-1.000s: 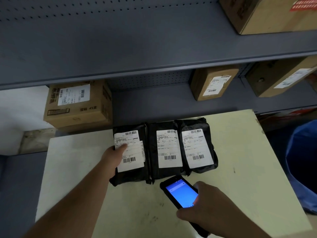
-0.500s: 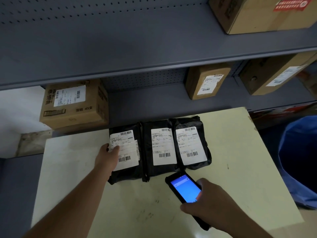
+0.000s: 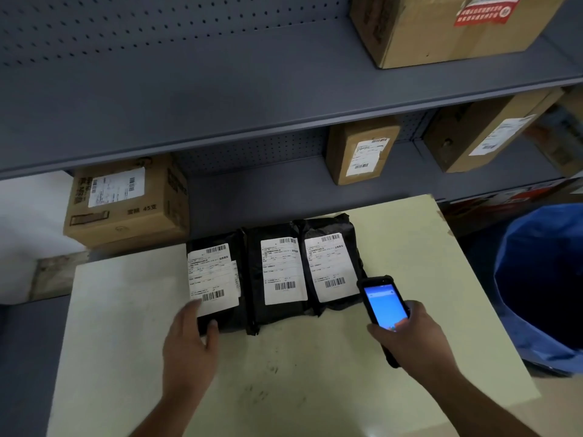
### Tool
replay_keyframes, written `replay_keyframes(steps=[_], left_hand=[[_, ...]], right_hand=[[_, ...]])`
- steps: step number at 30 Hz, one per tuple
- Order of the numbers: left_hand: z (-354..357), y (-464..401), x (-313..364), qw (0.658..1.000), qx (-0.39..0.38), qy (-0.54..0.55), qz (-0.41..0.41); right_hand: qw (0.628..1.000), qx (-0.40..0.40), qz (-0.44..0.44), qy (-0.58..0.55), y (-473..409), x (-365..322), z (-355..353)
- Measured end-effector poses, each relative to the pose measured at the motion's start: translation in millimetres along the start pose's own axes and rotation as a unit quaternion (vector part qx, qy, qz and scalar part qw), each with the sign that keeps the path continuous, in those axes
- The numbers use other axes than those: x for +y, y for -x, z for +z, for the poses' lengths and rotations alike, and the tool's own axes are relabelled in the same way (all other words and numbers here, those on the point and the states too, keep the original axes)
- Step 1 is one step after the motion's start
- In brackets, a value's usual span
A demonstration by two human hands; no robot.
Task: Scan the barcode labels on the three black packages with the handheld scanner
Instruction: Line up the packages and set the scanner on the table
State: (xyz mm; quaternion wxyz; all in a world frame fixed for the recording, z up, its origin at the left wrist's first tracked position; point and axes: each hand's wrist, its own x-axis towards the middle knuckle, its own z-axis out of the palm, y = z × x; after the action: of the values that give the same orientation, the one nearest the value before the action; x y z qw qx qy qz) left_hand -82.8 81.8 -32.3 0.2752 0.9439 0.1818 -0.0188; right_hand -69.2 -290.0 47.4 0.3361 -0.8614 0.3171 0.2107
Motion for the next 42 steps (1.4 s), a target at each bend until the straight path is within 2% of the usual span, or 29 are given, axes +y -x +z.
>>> replay_keyframes(steps=[3, 6, 11, 23, 31, 42], left_hand=[[16, 35, 0, 0.995, -0.044, -0.039, 0.078], [33, 64, -2, 0.986, -0.103, -0.067, 0.116], [48, 89, 7, 0.965, -0.184, -0.105, 0.153], [58, 23, 90, 0.979, -0.051, -0.108, 0.162], [72, 1, 127, 0.982, -0.053, -0.102, 0.149], [74, -6, 134, 0.983, -0.058, -0.122, 0.127]], right_hand=[[1.000, 0.027, 0.009, -0.006, -20, 10, -3], [0.999, 0.041, 0.026, 0.002, -39, 17, -4], [0.995, 0.072, 0.000, 0.071, -71, 22, -5], [0.989, 0.085, -0.005, 0.125, -138, 5, 4], [0.981, 0.091, -0.023, 0.172, -158, -4, 10], [0.974, 0.092, -0.024, 0.205, -178, -15, 8]])
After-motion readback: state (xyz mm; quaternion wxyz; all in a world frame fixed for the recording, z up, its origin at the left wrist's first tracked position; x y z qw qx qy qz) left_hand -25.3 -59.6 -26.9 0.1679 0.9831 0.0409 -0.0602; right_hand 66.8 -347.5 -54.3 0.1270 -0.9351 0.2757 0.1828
